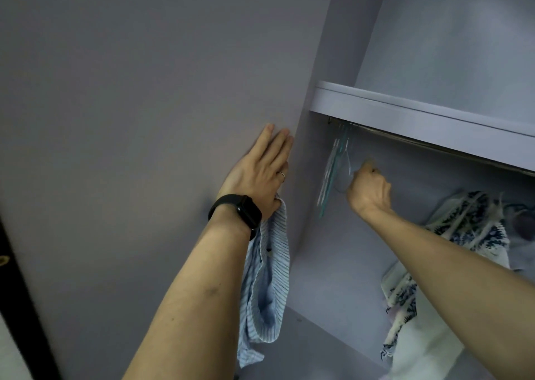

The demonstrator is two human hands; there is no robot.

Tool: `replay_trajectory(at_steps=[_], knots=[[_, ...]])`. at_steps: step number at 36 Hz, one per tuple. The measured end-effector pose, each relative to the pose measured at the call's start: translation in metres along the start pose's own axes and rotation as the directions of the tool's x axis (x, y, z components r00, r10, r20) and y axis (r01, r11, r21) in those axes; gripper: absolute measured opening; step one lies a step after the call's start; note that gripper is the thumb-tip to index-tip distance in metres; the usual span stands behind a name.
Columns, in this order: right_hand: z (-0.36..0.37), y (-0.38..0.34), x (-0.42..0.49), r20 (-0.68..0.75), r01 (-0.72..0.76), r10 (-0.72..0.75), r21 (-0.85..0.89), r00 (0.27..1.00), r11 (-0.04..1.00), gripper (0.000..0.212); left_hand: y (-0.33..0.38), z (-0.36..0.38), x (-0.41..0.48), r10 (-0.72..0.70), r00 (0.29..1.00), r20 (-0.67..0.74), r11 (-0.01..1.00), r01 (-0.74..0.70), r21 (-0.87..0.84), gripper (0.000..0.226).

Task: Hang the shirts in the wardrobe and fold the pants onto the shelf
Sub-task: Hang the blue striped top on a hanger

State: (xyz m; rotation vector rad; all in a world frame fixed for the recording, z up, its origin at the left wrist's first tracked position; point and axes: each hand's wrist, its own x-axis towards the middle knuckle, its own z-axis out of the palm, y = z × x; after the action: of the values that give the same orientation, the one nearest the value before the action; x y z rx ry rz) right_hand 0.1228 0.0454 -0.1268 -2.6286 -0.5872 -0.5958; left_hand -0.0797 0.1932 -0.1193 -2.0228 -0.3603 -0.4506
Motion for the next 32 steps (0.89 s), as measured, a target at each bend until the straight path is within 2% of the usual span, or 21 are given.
replay_trajectory(at_steps=[7,9,12,15,17,18,23,25,29,30,32], knots=[[0.010,-0.008,-0.006,0.040,-0.139,0.136,0.110,0.990,0.984,0.032,-0.001,0.001,0.001,-0.001,1.000,-0.002,1.000,0.001,0.006,0.080],[0.016,-0.009,-0.006,0.067,-0.246,0.237,0.196,0.969,0.949,0.034,-0.001,0.002,0.001,-0.004,1.000,-0.004,1.000,0.004,0.012,0.081],[0.030,-0.007,-0.007,0.173,-0.424,0.387,0.370,0.906,0.827,0.036,-0.001,0.002,0.000,-0.004,1.000,-0.002,1.000,0.004,0.011,0.081],[0.041,-0.001,-0.009,0.281,-0.563,0.499,0.555,0.820,0.613,0.035,-0.001,0.000,0.000,-0.004,1.000,0.002,1.000,0.004,0.009,0.081],[0.044,0.005,-0.010,0.334,-0.617,0.544,0.608,0.770,0.500,0.040,-0.001,0.000,-0.001,-0.005,1.000,0.004,1.000,0.005,0.008,0.080],[0.045,0.008,-0.011,0.347,-0.624,0.546,0.617,0.763,0.480,0.041,-0.002,0.000,-0.001,-0.005,1.000,0.003,1.000,0.005,0.008,0.080],[0.049,0.022,-0.016,0.452,-0.652,0.482,0.626,0.750,0.427,0.041,-0.002,0.001,-0.001,-0.006,1.000,0.005,1.000,0.006,0.009,0.081],[0.048,0.025,-0.018,0.444,-0.646,0.481,0.623,0.756,0.441,0.042,-0.002,0.001,0.000,-0.007,1.000,0.010,1.000,0.007,0.010,0.082],[0.044,0.030,-0.018,0.416,-0.620,0.496,0.689,0.762,0.375,0.043,-0.001,0.001,0.000,-0.006,1.000,0.009,1.000,0.006,0.008,0.082],[0.042,0.030,-0.019,0.379,-0.604,0.510,0.688,0.772,0.402,0.040,-0.001,0.001,0.000,-0.004,1.000,0.010,1.000,0.004,0.009,0.081],[0.034,0.029,-0.025,0.221,-0.523,0.500,0.591,0.837,0.614,0.030,0.000,0.001,0.000,0.001,1.000,0.013,1.000,-0.001,0.012,0.081]])
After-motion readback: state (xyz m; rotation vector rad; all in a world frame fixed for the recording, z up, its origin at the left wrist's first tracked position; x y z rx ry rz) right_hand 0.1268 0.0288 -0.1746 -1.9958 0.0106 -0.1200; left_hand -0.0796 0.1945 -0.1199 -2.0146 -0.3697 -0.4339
